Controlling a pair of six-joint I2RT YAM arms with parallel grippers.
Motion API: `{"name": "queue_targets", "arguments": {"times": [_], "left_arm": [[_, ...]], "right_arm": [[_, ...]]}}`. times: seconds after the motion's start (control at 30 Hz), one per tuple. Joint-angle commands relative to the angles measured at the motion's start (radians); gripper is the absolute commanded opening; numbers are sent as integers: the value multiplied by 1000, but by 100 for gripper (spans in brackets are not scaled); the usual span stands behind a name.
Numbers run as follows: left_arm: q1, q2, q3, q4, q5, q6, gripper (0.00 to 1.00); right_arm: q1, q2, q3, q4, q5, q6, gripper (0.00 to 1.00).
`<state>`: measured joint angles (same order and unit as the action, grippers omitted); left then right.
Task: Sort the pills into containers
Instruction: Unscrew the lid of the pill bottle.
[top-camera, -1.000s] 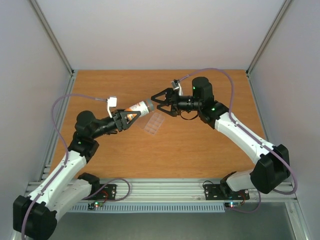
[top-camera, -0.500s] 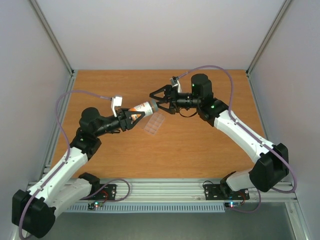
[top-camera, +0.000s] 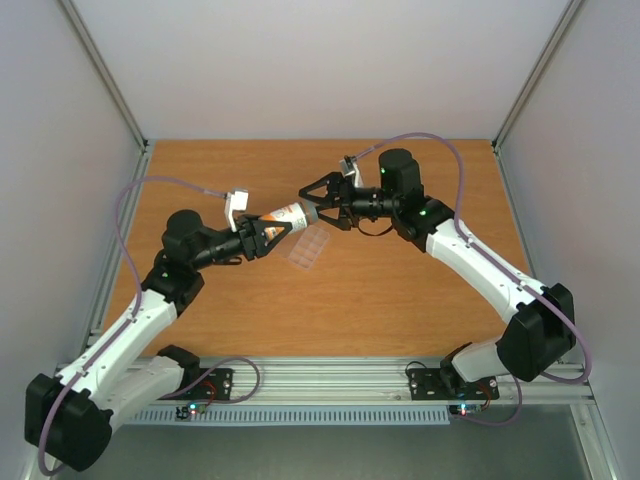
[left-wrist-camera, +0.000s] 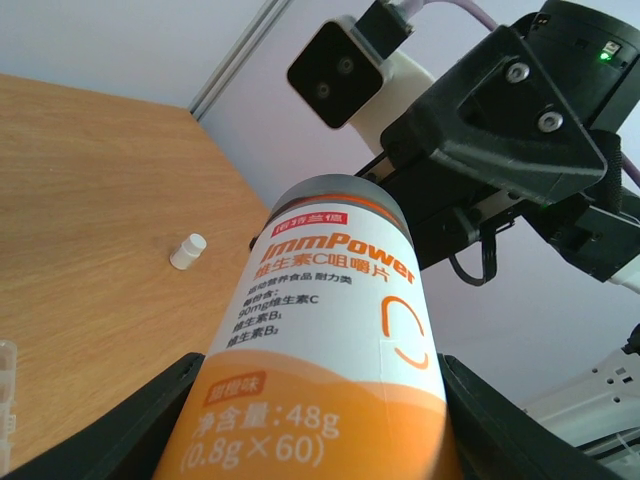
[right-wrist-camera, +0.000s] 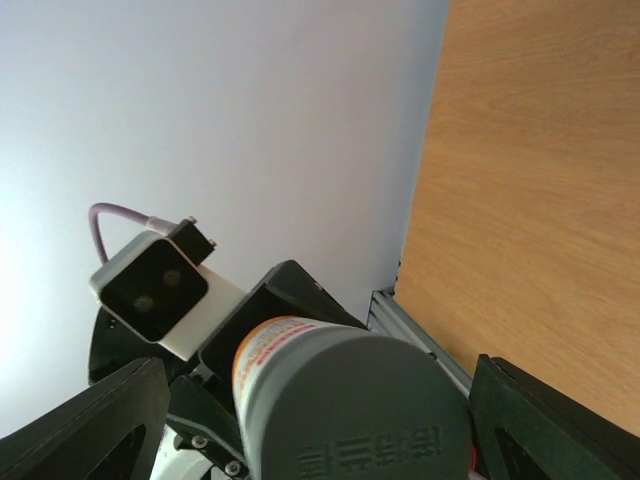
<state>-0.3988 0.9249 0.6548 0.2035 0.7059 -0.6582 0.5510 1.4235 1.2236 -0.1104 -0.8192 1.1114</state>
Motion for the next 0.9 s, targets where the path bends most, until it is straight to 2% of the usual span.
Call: {"name": "queue_targets", "arguments": {"times": [0.0, 0.37, 0.87], "left_arm": [[-7, -1, 50, 61, 12, 35, 24], [-7, 2, 52, 23, 11, 72, 24], [-6, 77, 66, 107, 35, 57, 23]], "right_arm": [[8, 13, 12, -44, -10, -24, 85], [-21, 18, 31, -56, -24, -36, 84], [-2, 8, 8, -57, -46, -27, 83]]}}
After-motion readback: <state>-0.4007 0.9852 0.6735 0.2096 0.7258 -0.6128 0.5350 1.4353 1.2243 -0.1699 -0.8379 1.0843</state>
